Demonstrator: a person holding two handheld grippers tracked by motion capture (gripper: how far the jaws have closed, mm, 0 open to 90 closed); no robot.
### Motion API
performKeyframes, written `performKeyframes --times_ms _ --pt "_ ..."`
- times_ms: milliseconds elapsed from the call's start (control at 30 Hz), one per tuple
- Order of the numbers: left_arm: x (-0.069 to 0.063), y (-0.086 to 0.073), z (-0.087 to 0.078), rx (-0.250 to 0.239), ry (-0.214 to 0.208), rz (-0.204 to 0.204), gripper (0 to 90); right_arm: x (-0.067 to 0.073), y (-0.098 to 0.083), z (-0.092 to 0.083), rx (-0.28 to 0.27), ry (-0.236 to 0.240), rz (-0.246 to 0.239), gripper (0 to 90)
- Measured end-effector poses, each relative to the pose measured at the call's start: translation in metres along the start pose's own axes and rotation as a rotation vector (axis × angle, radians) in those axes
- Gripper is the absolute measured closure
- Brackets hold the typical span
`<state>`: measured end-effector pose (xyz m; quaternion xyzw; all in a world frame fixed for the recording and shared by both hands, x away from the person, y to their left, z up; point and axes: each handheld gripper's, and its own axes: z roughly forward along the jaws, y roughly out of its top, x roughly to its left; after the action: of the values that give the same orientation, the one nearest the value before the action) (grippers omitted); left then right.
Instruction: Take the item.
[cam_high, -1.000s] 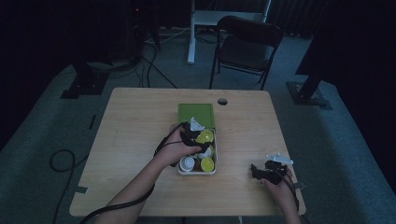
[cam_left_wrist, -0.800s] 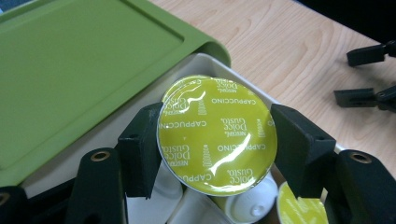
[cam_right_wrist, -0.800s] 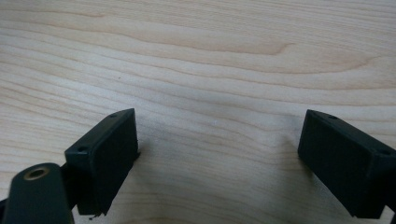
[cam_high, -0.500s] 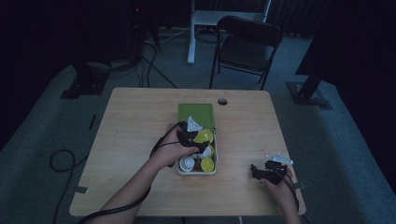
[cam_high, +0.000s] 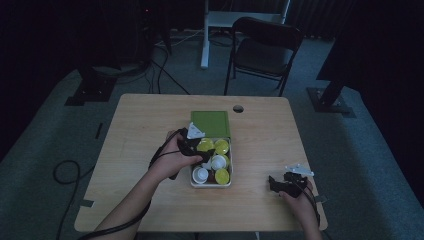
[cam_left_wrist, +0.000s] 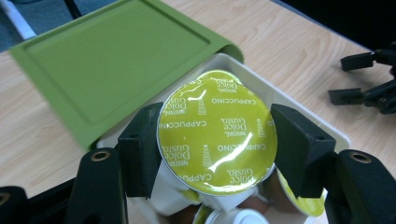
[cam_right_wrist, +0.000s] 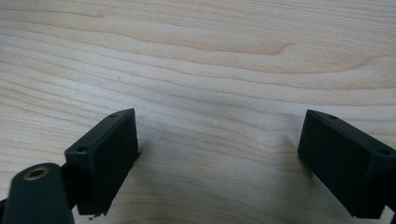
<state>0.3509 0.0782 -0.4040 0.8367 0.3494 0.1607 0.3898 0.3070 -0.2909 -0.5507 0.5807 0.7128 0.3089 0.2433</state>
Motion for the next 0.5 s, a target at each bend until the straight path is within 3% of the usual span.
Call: performKeyframes --times_ms 500 --pt "0.025 -0.023 -0.032 -0.014 0.048 -0.046 38.3 0.000 0.000 0.000 0.001 0.000 0.000 11.7"
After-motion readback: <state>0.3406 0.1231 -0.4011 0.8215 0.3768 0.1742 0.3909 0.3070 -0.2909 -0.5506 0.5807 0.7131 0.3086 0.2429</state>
